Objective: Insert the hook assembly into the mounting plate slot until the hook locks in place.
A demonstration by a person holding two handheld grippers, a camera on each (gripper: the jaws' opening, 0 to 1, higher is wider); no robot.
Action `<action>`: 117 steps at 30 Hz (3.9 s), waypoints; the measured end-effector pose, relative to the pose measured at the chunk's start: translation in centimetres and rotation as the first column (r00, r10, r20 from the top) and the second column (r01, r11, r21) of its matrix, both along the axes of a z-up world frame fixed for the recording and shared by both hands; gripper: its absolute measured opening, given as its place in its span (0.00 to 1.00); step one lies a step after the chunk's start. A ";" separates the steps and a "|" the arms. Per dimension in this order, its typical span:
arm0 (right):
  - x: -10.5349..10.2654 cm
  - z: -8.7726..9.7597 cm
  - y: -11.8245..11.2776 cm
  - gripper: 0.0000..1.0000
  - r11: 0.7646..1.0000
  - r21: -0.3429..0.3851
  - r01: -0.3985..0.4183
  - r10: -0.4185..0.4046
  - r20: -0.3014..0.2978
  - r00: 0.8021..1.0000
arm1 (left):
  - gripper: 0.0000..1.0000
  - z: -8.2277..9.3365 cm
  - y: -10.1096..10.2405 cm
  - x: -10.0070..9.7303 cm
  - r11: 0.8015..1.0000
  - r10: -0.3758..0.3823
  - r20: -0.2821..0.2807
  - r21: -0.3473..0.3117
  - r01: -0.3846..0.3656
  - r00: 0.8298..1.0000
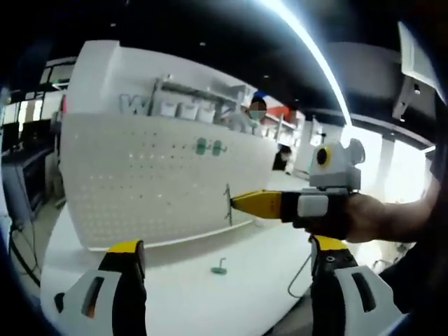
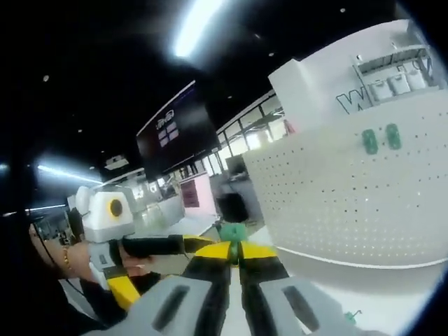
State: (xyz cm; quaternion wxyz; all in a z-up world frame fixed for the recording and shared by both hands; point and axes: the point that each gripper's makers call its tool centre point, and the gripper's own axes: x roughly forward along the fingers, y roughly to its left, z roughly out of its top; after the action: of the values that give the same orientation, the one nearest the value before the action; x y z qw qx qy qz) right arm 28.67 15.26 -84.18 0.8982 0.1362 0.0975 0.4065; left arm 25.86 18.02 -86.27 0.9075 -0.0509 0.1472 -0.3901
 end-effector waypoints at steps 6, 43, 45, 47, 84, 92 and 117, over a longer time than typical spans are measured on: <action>0.2 0.3 -0.5 0.00 1.000 -0.002 0.016 -0.016 0.015 1.000 | 1.00 0.3 -0.2 0.0 1.000 0.003 0.009 -0.012 -0.003 1.000; 12.8 3.7 -11.7 0.00 0.848 -0.055 0.528 -0.501 0.244 0.830 | 1.00 -1.9 2.9 1.3 0.997 0.075 -0.034 0.015 -0.074 0.997; 13.3 4.0 -12.6 0.00 0.834 -0.047 0.550 -0.523 0.248 0.815 | 1.00 -2.0 3.1 1.5 0.997 0.082 -0.037 0.017 -0.081 0.996; 13.7 4.1 -13.4 0.00 0.823 -0.049 0.566 -0.537 0.255 0.804 | 1.00 -2.1 3.3 1.6 0.996 0.087 -0.040 0.015 -0.087 0.995; 18.7 4.3 -21.6 0.00 0.713 -0.041 0.700 -0.670 0.255 0.697 | 0.99 -3.0 4.2 2.3 0.992 0.128 -0.063 0.032 -0.126 0.990; 19.7 4.3 -22.4 0.00 0.695 -0.023 0.718 -0.693 0.243 0.679 | 0.98 -3.3 4.7 2.4 0.990 0.137 -0.071 0.041 -0.134 0.988; 20.7 3.8 -23.4 0.00 0.667 0.032 0.744 -0.727 0.246 0.641 | 0.97 -3.6 4.3 3.1 0.990 0.133 -0.088 0.058 -0.128 0.987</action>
State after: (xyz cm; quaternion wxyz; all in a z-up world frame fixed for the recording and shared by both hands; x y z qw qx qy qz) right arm 49.35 -8.17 -80.41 0.9947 0.0816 -0.0598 0.0157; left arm 28.95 22.32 -89.86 0.9244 -0.0543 0.1951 -0.3231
